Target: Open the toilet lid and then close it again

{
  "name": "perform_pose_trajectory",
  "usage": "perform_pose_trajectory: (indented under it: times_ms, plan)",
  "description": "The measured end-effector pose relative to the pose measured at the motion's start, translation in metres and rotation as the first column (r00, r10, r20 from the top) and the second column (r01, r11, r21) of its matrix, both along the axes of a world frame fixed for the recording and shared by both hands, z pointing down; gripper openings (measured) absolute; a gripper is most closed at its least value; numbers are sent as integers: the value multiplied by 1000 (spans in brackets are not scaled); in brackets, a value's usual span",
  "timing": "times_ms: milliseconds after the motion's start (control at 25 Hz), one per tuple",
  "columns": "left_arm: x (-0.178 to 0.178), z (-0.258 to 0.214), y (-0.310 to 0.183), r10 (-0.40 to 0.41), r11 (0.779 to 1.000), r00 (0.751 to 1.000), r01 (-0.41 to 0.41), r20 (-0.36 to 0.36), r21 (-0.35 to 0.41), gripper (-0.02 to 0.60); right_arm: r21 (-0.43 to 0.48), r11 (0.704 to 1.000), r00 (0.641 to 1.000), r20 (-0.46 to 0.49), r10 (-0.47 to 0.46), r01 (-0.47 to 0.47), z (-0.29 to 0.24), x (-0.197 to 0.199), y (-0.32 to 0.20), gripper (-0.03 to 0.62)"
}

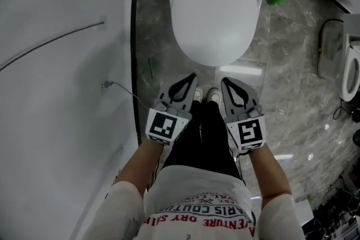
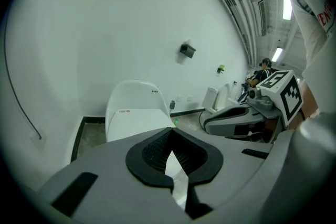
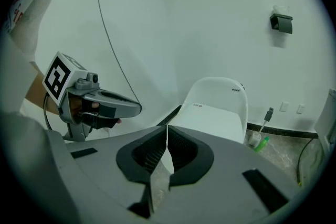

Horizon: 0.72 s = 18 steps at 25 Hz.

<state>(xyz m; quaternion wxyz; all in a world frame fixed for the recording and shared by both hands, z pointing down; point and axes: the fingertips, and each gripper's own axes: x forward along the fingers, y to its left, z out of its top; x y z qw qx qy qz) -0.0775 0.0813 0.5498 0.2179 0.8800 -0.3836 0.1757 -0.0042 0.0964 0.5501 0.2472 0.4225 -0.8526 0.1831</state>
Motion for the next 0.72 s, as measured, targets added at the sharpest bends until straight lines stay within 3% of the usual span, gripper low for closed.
perform_pose_trajectory:
  times_ms: [160, 400, 480, 600, 720]
  plan:
    - [10, 66, 1, 60, 998, 993, -63, 99, 28, 8, 8, 1000, 999, -47, -25, 25, 66, 5, -5, 17]
    - [13, 146, 13, 109, 988, 951, -135, 289, 70, 8, -31, 993, 979, -167, -119, 115, 154, 13, 15, 17]
    - [17, 172, 16, 163, 974, 917, -208, 364, 87, 18, -12, 988, 959, -236, -155, 157, 176, 18, 19, 18]
    - [23, 205, 14, 231, 946, 858, -309, 459, 101, 90, 19, 977, 915, -355, -194, 214, 202, 24, 16, 18]
    - [30, 225, 21, 304, 903, 776, -420, 553, 92, 123, 11, 953, 838, -480, -259, 302, 218, 24, 19, 64]
